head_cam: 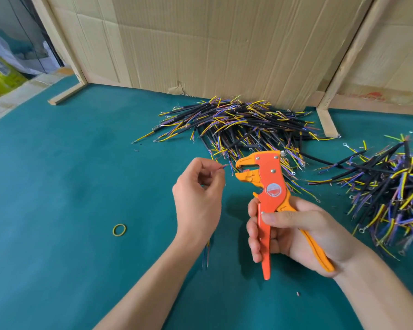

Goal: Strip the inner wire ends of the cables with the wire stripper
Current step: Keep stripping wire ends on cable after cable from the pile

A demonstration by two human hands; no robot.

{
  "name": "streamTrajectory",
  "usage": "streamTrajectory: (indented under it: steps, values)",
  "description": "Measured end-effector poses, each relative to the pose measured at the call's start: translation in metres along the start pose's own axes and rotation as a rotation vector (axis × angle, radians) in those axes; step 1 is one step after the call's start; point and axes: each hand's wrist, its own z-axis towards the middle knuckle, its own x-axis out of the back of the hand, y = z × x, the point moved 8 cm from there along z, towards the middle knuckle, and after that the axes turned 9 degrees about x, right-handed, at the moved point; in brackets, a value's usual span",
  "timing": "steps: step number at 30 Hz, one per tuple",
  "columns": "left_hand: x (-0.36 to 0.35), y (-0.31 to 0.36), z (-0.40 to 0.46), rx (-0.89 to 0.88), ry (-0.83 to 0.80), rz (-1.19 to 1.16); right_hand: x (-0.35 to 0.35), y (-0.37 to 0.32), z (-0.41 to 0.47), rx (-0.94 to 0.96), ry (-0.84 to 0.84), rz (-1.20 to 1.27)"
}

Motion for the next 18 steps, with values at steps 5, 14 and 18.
streamTrajectory:
  steps: [5,14,18]
  values:
    - [-0.003,0.009,-0.007,-0.07,-0.014,0.057,0.0,0.007,0.004,-0.018,0.075,-0.024]
    - [-0.007,0.017,-0.012,-0.221,-0.045,0.17,0.001,0.002,0.004,-0.021,0.108,-0.046]
    - [-0.012,0.022,-0.015,-0.296,-0.078,0.203,0.005,-0.001,0.002,-0.017,0.151,-0.052]
